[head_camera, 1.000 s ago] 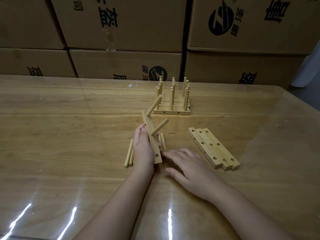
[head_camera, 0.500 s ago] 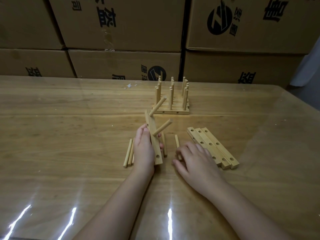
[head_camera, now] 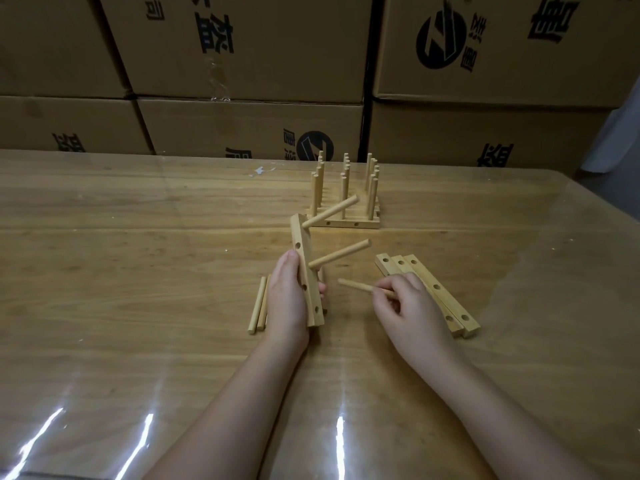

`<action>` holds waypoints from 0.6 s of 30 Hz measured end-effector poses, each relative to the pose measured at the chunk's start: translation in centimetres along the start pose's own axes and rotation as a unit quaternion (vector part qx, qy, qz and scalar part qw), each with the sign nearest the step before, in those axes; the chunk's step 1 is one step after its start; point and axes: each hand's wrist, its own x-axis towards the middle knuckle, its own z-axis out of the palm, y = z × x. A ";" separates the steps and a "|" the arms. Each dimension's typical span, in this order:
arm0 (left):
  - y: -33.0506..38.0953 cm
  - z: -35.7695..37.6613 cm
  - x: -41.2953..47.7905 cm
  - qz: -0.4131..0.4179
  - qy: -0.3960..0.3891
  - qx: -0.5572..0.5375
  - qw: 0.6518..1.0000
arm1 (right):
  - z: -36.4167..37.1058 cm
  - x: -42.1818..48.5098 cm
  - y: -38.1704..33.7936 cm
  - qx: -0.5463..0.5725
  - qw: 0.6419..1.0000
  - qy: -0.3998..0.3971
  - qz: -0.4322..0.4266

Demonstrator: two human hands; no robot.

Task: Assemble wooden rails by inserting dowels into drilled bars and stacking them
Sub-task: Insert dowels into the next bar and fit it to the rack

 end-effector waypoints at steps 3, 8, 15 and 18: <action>-0.1 0.0 0.0 0.027 0.001 0.015 1.000 | -0.2 -0.2 -0.7 0.061 0.996 -0.042 -0.053; 0.0 -0.2 0.2 0.018 0.004 -0.029 0.999 | 0.0 -0.6 -0.8 0.060 0.989 -0.081 -0.109; -0.2 -0.3 0.7 0.020 0.003 -0.066 0.998 | -0.4 -0.4 -0.8 0.043 0.988 -0.079 -0.123; -0.5 -0.4 0.8 0.028 -0.003 -0.048 0.998 | -0.5 -0.4 -1.0 -0.005 0.985 -0.046 -0.165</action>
